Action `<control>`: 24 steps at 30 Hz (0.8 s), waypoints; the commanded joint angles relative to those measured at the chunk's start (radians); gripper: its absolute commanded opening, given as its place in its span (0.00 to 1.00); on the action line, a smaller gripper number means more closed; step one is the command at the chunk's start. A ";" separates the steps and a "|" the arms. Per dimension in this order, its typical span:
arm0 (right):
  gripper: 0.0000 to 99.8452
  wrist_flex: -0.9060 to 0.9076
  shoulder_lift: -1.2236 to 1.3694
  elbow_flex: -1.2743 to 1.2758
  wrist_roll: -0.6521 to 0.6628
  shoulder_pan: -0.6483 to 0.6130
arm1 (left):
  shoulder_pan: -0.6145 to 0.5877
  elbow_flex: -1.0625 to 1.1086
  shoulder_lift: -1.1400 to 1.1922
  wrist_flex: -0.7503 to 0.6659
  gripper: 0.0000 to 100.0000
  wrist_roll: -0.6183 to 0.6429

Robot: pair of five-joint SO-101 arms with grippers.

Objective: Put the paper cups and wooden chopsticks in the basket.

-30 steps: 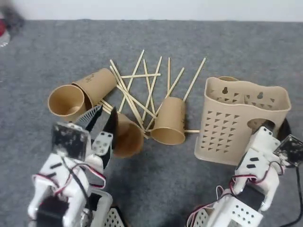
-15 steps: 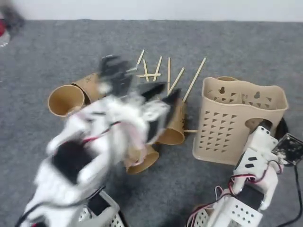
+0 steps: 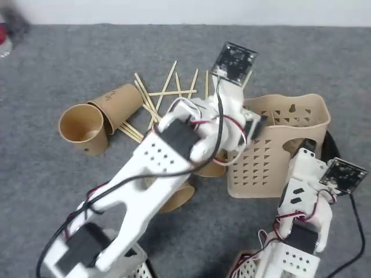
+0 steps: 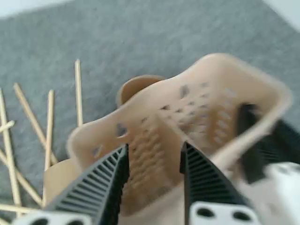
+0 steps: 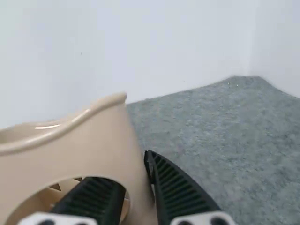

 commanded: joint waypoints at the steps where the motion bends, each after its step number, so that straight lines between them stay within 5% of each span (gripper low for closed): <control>1: 0.01 -0.053 -0.024 -0.066 0.014 -0.005 | -0.046 -0.042 0.025 -0.018 0.18 0.005; 8: 0.01 -0.056 -0.024 -0.063 0.014 -0.005 | -0.175 -0.096 -0.012 0.015 0.18 0.008; 24: 0.01 -0.056 -0.024 -0.068 0.012 -0.010 | -0.121 -0.033 0.115 0.075 0.18 0.006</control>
